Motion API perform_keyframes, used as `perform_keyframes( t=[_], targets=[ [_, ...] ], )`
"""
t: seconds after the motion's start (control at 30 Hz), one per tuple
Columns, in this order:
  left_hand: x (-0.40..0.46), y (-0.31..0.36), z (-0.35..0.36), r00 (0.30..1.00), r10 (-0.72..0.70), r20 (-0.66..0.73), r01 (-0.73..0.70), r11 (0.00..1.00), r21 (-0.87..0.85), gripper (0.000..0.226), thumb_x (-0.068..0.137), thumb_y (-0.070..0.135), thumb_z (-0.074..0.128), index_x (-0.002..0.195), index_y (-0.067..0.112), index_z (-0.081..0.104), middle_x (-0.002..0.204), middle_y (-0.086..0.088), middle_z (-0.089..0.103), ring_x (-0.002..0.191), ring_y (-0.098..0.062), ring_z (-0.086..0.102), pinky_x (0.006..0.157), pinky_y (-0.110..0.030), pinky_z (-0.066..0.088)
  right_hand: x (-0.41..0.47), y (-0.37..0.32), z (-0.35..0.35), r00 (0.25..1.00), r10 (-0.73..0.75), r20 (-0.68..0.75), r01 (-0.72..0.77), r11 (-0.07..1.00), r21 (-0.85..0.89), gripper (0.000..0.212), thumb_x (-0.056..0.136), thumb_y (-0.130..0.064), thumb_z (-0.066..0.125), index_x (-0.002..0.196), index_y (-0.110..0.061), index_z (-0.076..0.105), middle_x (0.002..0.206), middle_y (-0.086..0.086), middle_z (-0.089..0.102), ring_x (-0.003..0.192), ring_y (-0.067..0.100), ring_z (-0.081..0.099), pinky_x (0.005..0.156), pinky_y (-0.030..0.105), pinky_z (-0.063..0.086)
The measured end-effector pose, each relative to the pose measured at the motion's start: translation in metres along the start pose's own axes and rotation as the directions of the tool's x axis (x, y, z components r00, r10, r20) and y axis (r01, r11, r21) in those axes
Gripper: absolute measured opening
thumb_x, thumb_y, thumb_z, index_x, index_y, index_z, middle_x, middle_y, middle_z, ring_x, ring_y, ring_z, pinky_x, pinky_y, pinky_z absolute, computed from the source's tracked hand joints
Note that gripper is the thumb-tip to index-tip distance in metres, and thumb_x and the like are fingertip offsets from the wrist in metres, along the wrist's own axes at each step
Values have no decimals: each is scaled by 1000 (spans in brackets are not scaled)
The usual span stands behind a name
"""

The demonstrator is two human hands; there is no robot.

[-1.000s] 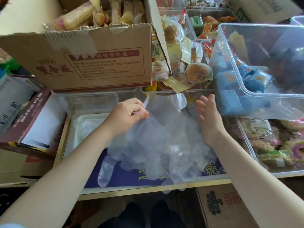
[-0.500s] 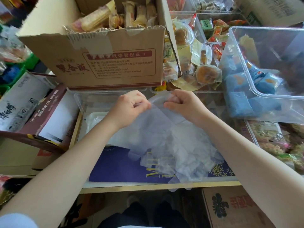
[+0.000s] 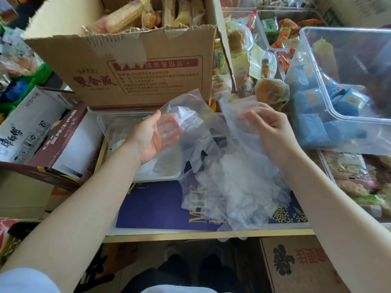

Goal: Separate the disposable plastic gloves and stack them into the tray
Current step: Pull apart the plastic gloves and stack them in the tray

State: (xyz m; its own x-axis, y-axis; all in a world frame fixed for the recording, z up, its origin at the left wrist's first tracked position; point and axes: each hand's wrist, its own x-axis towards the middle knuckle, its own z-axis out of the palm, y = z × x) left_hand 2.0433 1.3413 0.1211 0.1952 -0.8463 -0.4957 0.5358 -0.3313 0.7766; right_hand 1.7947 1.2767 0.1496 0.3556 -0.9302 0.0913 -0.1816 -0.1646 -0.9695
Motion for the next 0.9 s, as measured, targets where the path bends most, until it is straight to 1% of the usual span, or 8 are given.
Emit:
perform_keyframes(
  t=[0.13,0.23,0.33,0.47,0.57,0.67,0.77,0.9],
  targets=[
    [5,0,1,1000,-4,17,4,1000,-15,42,102,39,29,100,15,64,111,-4,65,89,-21,70,70,-32,59,-11,-23,10,971,-23,237,-56,945,322,27,93,-6,46,81,-19,66,73,-7,65,65,14,54,61,25,41],
    [7,1,1,998,-19,52,21,999,-31,45,102,40,25,110,17,62,127,-7,58,118,-26,54,63,-34,58,-12,-31,14,944,14,330,-195,831,522,20,85,-14,56,78,-25,71,77,0,63,68,14,56,62,24,44],
    [8,0,3,992,-33,119,44,995,-86,47,102,41,23,114,18,61,128,-6,57,122,-26,51,69,-41,58,-8,-28,15,968,51,246,-172,847,503,9,78,-35,70,73,-28,70,74,2,57,65,15,51,58,25,40],
    [6,-4,8,979,-44,197,67,991,-112,50,101,43,21,116,16,60,108,-3,67,97,-24,67,84,-46,54,0,-16,13,955,146,259,-278,747,604,11,72,-31,66,75,-23,74,74,-4,69,66,11,66,62,26,53],
    [4,-2,14,966,-55,252,69,996,-49,53,100,45,18,121,16,57,123,-7,62,107,-28,63,88,-42,52,4,-10,12,940,112,322,-300,719,626,25,61,-34,79,81,-20,73,77,-2,69,66,12,65,63,26,53],
    [2,0,25,961,-42,275,42,999,9,55,100,45,18,126,13,55,126,-10,60,107,-26,62,82,-34,56,9,-8,10,936,101,337,-285,778,559,24,67,-32,81,84,-19,70,78,3,62,67,17,56,60,27,48],
    [3,2,33,977,19,214,-36,996,80,50,102,42,19,104,14,61,99,-4,67,82,-16,66,63,-22,54,12,-5,5,956,150,252,-237,901,364,13,89,-20,60,76,-19,58,66,-3,57,53,9,47,45,18,37],
    [3,0,36,964,2,264,-8,1000,22,48,102,40,24,99,6,57,99,-6,71,90,-22,69,75,-31,56,5,-4,-3,847,61,528,-366,788,495,14,76,-29,73,70,-22,62,63,-2,56,47,4,48,43,12,36]
  ],
)
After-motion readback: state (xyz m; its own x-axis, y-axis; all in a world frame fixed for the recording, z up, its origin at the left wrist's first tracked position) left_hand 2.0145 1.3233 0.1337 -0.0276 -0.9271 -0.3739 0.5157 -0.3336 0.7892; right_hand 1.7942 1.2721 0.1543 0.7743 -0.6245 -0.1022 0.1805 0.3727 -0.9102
